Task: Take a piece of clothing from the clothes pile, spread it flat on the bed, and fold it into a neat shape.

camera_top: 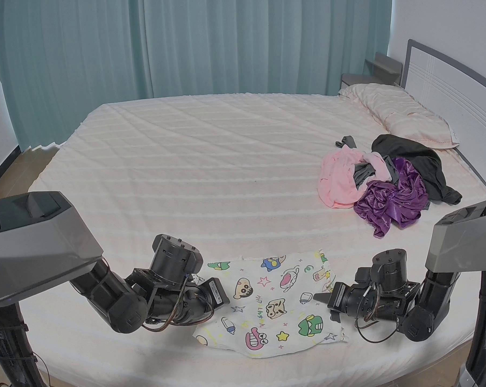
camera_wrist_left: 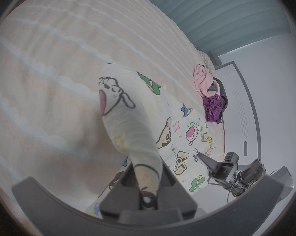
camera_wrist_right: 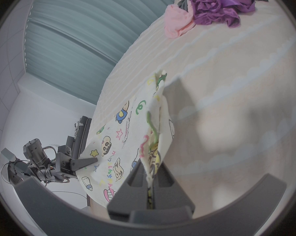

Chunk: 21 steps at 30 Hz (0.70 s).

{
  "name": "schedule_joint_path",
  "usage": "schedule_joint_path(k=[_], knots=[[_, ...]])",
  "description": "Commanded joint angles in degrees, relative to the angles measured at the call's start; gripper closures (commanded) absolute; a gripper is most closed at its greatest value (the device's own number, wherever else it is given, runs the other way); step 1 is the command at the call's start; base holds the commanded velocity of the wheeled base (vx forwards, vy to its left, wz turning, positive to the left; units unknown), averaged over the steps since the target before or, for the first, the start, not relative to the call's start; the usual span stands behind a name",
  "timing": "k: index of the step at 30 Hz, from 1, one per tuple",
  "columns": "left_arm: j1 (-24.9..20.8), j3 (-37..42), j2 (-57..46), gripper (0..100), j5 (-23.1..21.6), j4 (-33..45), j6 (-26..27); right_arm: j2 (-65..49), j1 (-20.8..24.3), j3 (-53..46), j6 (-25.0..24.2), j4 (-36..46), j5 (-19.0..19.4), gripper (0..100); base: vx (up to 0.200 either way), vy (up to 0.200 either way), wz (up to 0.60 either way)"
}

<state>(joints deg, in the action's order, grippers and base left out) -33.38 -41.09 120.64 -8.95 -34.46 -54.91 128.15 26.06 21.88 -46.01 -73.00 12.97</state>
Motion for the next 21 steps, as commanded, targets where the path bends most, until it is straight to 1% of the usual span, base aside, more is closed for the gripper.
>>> schedule_joint_path(k=[1, 7, 11, 21], knots=[[-0.4, 1.1, -1.6, 100, 0.0, -0.1, 0.0, -0.8, 0.0, -0.8, 0.0, -0.7, -0.1, 100, 0.000, -0.200, 0.00], [-0.9, 1.5, -2.7, 100, 0.0, -0.1, -0.1, -2.2, 0.0, -2.0, 0.0, -0.9, -0.1, 100, 0.000, -0.200, 0.00], [-1.3, 1.8, -3.1, 100, 0.0, -0.2, -1.1, -3.7, 0.0, -3.1, 0.0, -0.9, -0.1, 100, 0.000, -0.200, 0.00], [-1.3, 1.8, -2.8, 100, -0.1, -0.3, -1.3, -3.9, -0.4, -3.4, 0.0, -0.9, -0.2, 100, 0.000, -0.200, 0.00]])
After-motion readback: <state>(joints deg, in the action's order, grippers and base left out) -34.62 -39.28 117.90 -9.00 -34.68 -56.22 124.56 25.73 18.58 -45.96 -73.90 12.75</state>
